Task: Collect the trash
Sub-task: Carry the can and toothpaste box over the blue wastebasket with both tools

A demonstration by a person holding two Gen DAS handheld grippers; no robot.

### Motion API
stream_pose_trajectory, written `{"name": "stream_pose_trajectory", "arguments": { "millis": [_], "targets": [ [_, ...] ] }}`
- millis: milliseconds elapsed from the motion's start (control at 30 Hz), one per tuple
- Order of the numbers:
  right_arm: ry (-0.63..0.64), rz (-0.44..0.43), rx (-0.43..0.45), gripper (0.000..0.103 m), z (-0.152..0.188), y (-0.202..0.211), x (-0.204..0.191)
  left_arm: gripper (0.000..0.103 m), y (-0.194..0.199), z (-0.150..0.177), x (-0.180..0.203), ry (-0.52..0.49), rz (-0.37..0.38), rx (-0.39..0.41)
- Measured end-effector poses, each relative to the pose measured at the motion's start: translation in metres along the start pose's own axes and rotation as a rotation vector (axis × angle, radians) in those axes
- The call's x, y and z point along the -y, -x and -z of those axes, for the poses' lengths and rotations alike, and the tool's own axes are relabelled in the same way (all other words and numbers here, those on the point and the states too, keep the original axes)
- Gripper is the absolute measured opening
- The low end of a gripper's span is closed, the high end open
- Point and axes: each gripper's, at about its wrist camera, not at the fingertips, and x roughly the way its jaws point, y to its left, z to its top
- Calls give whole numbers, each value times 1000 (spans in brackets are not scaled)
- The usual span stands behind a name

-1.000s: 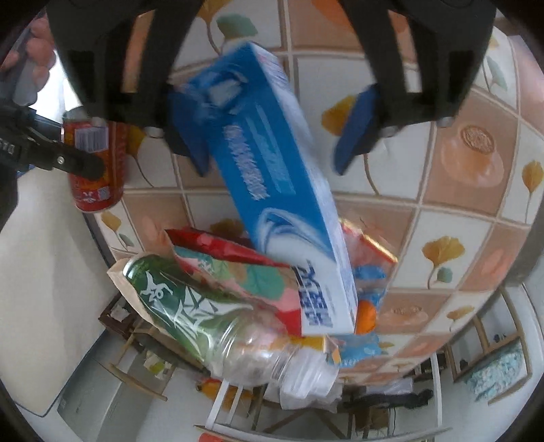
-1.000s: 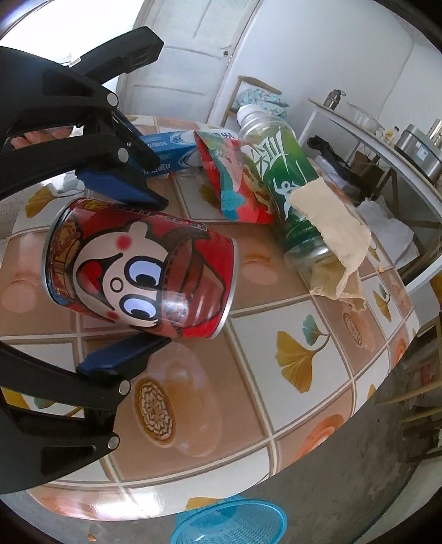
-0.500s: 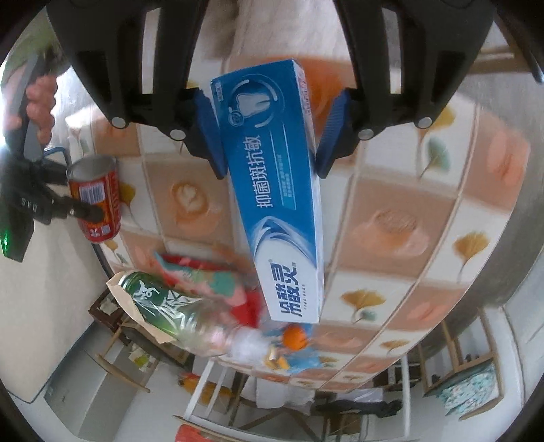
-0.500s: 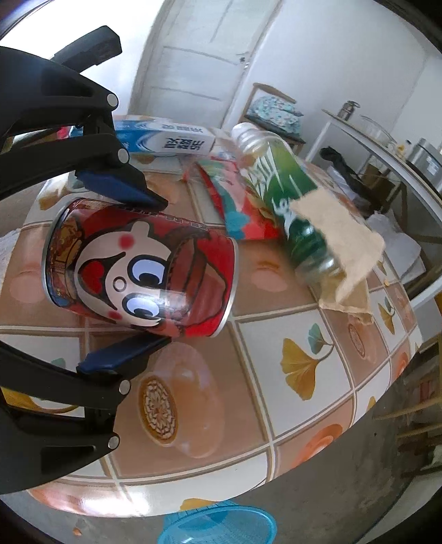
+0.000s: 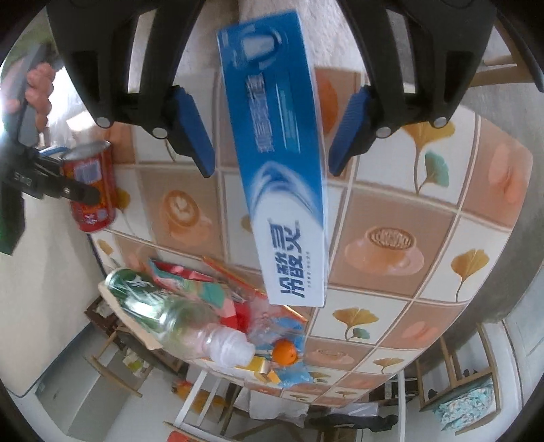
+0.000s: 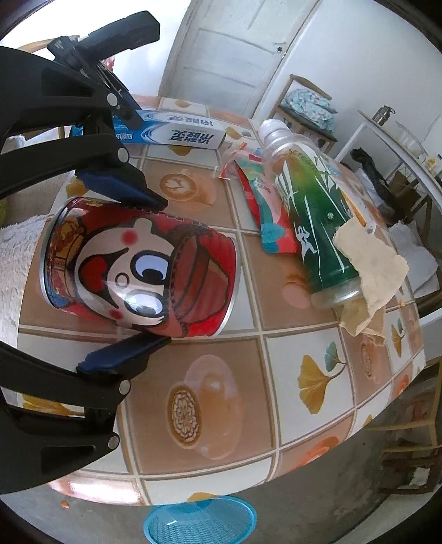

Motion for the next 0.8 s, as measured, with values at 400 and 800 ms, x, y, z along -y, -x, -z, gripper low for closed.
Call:
{"name": "stream_pose_trajectory", "arguments": {
  "millis": [400, 800],
  "targets": [
    [-8, 29, 5, 70, 0, -7, -6, 53, -11, -4, 0, 30, 31, 13],
    [19, 87, 18, 68, 1, -9, -19, 51, -3, -1, -11, 68, 80, 64]
  ]
}}
